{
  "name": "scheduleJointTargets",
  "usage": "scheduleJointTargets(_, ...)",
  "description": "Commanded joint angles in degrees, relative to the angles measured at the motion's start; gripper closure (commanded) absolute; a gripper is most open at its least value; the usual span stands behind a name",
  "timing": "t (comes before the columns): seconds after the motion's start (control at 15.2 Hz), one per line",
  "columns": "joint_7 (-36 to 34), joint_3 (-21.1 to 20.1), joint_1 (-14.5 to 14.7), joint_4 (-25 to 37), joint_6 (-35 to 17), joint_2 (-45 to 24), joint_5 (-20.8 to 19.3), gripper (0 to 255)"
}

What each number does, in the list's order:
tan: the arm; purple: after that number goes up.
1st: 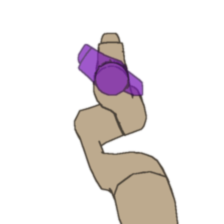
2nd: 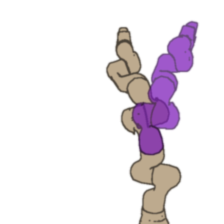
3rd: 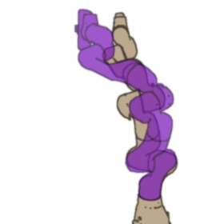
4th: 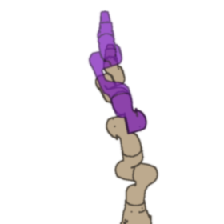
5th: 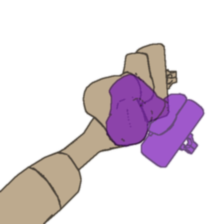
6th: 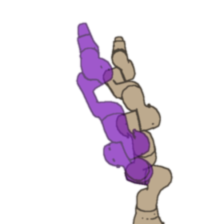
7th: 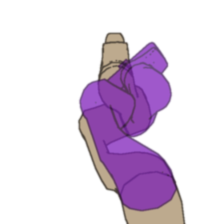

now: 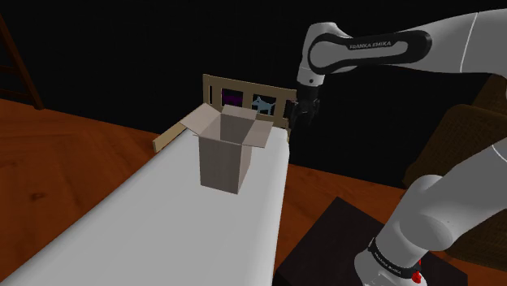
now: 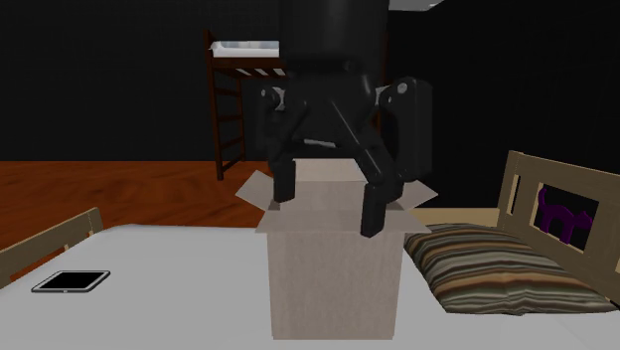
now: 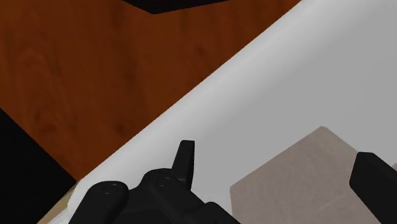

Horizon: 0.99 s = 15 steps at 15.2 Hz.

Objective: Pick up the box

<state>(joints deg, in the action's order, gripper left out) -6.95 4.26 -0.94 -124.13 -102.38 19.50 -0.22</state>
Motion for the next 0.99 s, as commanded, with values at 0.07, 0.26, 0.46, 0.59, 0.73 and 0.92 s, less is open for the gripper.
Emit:
scheduleJointTargets(0.07, 0.44, 0.39, 0.13, 4.26, -2.57, -6.04, 0.82, 0)
scheduleJointTargets(0.26, 1.16, 0.83, 0.11, 9.06, -4.71, -12.3, 1.77, 0)
scheduleJointTargets(0.46, 1.91, 1.19, 0.0, 14.56, -6.2, -18.65, 2.86, 0)
scheduleJointTargets(0.59, 2.39, 1.34, -0.17, 18.66, -6.82, -22.94, 3.65, 0)
scheduleJointTargets(0.73, 2.85, 1.44, -0.4, 23.14, -7.13, -27.31, 4.46, 0)
scheduleJointTargets(0.92, 3.43, 1.46, -0.9, 30.68, -6.96, -34.07, 5.68, 0)
